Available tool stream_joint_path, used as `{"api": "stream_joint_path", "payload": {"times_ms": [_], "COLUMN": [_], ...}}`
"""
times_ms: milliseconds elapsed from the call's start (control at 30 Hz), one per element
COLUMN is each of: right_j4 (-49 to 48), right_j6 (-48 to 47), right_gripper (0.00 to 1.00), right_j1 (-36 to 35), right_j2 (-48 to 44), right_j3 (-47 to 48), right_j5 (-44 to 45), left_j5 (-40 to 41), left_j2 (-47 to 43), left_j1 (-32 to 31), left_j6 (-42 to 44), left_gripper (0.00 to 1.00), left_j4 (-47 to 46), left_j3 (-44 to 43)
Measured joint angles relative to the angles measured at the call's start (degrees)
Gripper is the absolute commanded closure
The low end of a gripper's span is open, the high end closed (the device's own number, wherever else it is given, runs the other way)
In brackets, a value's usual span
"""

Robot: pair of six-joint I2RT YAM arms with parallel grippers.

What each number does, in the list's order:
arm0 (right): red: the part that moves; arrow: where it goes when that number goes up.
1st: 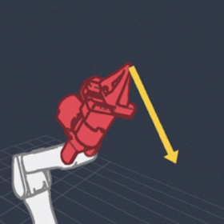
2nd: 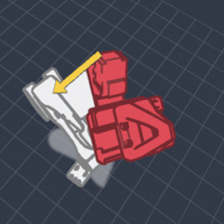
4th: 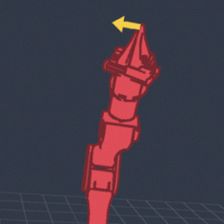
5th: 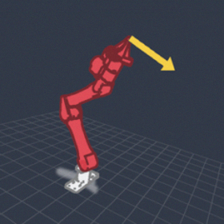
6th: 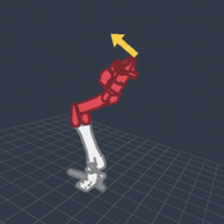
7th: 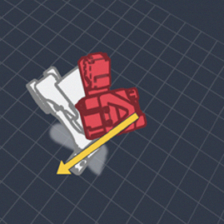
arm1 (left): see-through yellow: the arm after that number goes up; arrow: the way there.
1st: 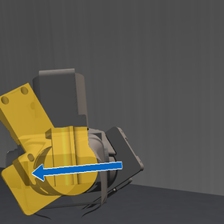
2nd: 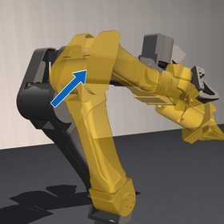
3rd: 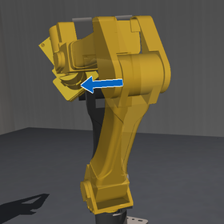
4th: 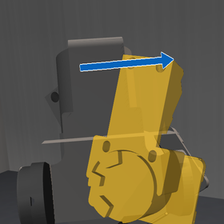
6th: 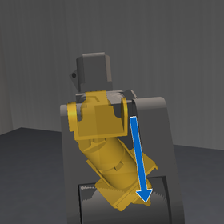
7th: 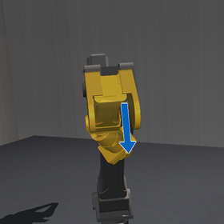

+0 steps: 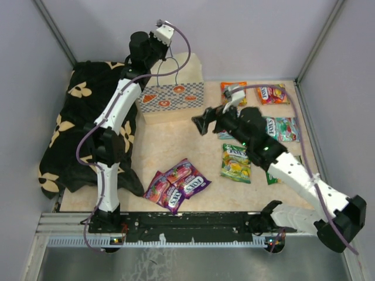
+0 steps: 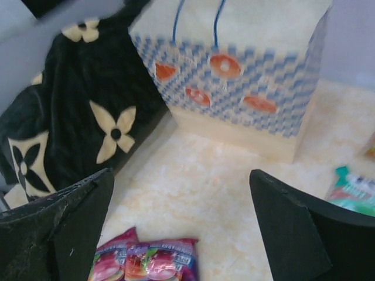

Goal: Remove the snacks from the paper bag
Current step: Adjust the paper bag at the center of the board.

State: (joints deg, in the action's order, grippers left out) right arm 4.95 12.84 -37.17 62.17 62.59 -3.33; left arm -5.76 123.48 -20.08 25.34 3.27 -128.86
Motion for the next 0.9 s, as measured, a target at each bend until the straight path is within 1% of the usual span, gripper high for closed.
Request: {"api": "stream_joint_path", "payload": {"times_ms": [33,100,133,167,200,233,267,367,467,533,600,667,700,767,833,900], "right_j4": [-3.0,-8.5,-10.4,-11.1,-11.1,-10.9,-11.7,-13.9,-17.8,-19.5,-20.8,-21.4,-21.5,-21.1,-21.4,-20.5], "right_j6": [1.7,5.6,7.6,9.0,10.1,10.8,11.4,11.9,12.3,12.4,12.3,12.3,12.3,12.4,11.8,11.8], "right_gripper": [0.01,0.01,0.01,0.02,0.02,0.02,0.02,0.03,0.04,0.04,0.04,0.03,0.03,0.03,0.02,0.02], "right_j1": [-1.4,-5.3,-7.5,-9.0,-10.3,-11.2,-12.0,-12.5,-12.4,-12.3,-12.3,-12.3,-12.3,-12.3,-12.2,-12.0], "right_j2": [-0.3,2.5,5.7,9.6,14.1,17.9,22.2,30.6,40.5,46.4,52.1,57.7,59.5,63.3,65.5,67.5], "right_j3": [-3.7,-11.8,-15.5,-17.6,-18.9,-19.1,-18.9,-15.5,-6.2,0.4,6.8,12.5,14.1,17.1,20.1,23.3], "right_j5": [1.8,6.1,8.7,10.5,12.7,14.3,16.3,20.3,22.8,23.3,23.8,24.2,24.2,24.4,25.3,25.3], "left_j5": [0.0,-0.1,-0.3,-0.5,-0.7,-0.9,-1.1,-1.4,-1.8,-1.9,-1.8,-1.6,-1.5,-1.4,-1.4,-1.2], "left_j2": [0.0,0.0,0.0,0.0,0.0,-0.2,-0.3,-1.9,-6.1,-10.2,-16.1,-24.5,-28.9,-40.1,-52.1,-61.2], "left_j1": [0.0,0.2,0.3,0.4,0.5,0.6,0.7,0.8,0.9,1.0,1.0,1.0,1.0,1.0,1.0,1.0], "left_j6": [0.2,0.2,0.3,-0.1,-0.1,-0.5,-1.0,-2.8,-3.9,-4.5,-5.5,-7.8,-9.1,-13.6,-19.3,-24.9], "left_gripper": [0.82,0.61,0.49,0.31,0.12,0.01,0.0,0.0,0.0,0.0,0.0,0.0,0.0,0.0,0.0,0.0], "left_j4": [-0.4,-1.1,-1.4,-1.9,-2.1,-2.4,-2.5,-2.4,-1.6,-0.9,-0.1,0.0,-0.5,-1.9,-5.5,-9.2], "left_j3": [0.0,0.1,0.1,0.1,0.1,0.1,0.2,1.3,3.6,5.2,7.7,12.0,15.1,24.0,35.6,45.7]}}
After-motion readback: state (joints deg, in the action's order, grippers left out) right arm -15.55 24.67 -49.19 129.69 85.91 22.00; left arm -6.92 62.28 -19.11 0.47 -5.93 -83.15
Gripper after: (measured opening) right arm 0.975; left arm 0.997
